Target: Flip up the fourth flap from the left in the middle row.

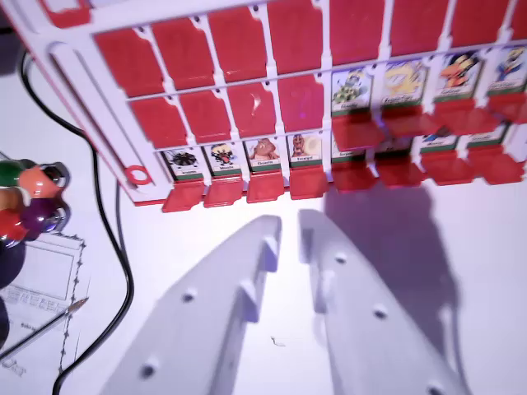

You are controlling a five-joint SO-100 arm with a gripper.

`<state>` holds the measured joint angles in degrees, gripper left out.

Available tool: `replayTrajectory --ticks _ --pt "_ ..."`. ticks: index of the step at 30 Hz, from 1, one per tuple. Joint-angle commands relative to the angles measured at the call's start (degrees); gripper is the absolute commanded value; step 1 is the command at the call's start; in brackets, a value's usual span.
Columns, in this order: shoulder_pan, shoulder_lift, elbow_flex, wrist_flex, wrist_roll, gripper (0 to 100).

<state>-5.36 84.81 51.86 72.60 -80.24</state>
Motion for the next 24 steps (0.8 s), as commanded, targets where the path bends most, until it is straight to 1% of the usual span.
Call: replayTrajectory --ticks 1,11,16,24 --pt "-0.3 13.4 2.7 -1.2 -1.4 2" --pt "0.8 29.5 15.9 -2.6 -4.4 2" --pt "2.4 34.9 19.5 -3.1 -6.3 2" --pt "4.4 42.0 24.0 -3.9 -8.1 2"
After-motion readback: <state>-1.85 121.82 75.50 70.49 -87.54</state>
